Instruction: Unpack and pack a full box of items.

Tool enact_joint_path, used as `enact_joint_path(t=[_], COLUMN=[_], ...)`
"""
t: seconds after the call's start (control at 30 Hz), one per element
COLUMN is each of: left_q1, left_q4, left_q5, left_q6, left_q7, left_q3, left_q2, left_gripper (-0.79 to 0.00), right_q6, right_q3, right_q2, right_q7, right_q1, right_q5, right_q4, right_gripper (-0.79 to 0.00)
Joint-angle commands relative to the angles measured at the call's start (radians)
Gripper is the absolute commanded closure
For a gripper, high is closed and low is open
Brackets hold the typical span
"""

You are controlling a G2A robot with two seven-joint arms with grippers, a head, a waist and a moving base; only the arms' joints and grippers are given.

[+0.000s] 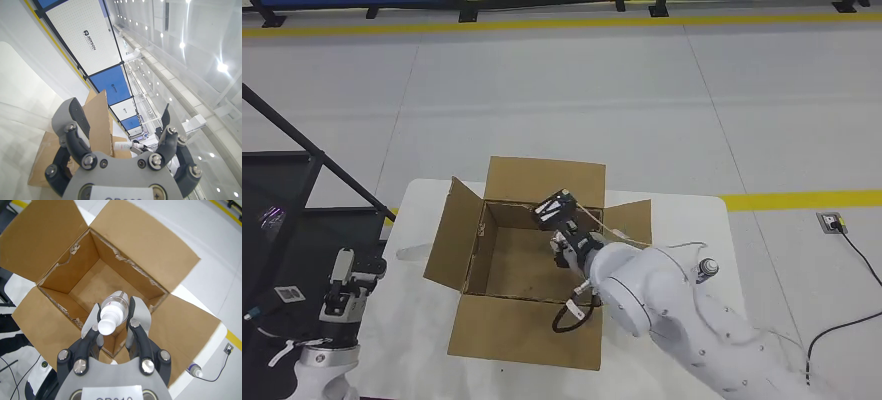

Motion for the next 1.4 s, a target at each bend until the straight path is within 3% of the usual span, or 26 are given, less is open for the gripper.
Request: enact_joint_path(t=[0.0,0.2,0.33,0.37,0.43,0.47,0.5,0.77,0.9,1.03,1.1,1.2,1.27,1.37], left_q1=[0.01,0.032,0.036,0.036,0.036,0.036,0.036,0.035,0.033,0.03,0.026,0.02,0.016,0.009], left_q4=[-0.003,-0.015,-0.015,-0.015,-0.016,-0.016,-0.017,-0.029,-0.034,-0.036,-0.037,-0.042,-0.046,-0.05], left_q5=[-0.005,-0.015,-0.019,-0.016,-0.014,-0.013,-0.013,-0.011,0.001,0.014,0.021,0.033,0.043,0.06], left_q6=[-0.004,-0.016,-0.017,-0.015,-0.015,-0.014,-0.013,-0.004,-0.002,0.003,0.006,0.012,0.017,0.023], left_q7=[0.002,-0.001,-0.006,-0.009,-0.013,-0.014,-0.016,-0.024,-0.026,-0.026,-0.025,-0.025,-0.027,-0.028], left_q3=[-0.003,-0.009,-0.014,-0.015,-0.017,-0.018,-0.018,-0.016,-0.008,0.002,0.009,0.021,0.029,0.039], left_q2=[-0.001,-0.002,-0.002,-0.001,-0.001,-0.001,-0.001,-0.001,-0.001,-0.001,-0.001,-0.002,-0.002,-0.001], left_gripper=[-0.785,-0.785,-0.785,-0.785,-0.785,-0.785,-0.785,-0.785,-0.785,-0.785,-0.785,-0.785,-0.785,-0.785], right_q6=[0.014,-0.007,-0.022,-0.02,-0.026,-0.031,-0.036,-0.04,0.01,0.096,0.104,0.036,-0.03,-0.103], right_q3=[-0.111,-0.264,-0.304,-0.309,-0.315,-0.317,-0.318,-0.299,-0.245,-0.091,0.037,0.274,0.422,0.602], right_q2=[-0.055,-0.208,-0.284,-0.301,-0.33,-0.342,-0.353,-0.394,-0.364,-0.264,-0.191,-0.093,-0.055,-0.026], right_q7=[-0.031,-0.131,-0.187,-0.198,-0.213,-0.218,-0.222,-0.235,-0.223,-0.136,-0.037,0.13,0.189,0.202], right_q1=[0.085,0.189,0.214,0.219,0.228,0.233,0.238,0.255,0.267,0.212,0.114,-0.119,-0.272,-0.432], right_q5=[0.039,0.188,0.235,0.242,0.26,0.264,0.267,0.255,0.189,0.049,-0.069,-0.268,-0.334,-0.342], right_q4=[0.172,0.542,0.715,0.75,0.804,0.827,0.847,0.88,0.769,0.488,0.258,-0.124,-0.316,-0.456], right_gripper=[0.0,0.0,0.0,-0.031,-0.379,-0.668,-0.785,-0.785,-0.785,-0.785,-0.785,-0.785,-0.785,-0.785])
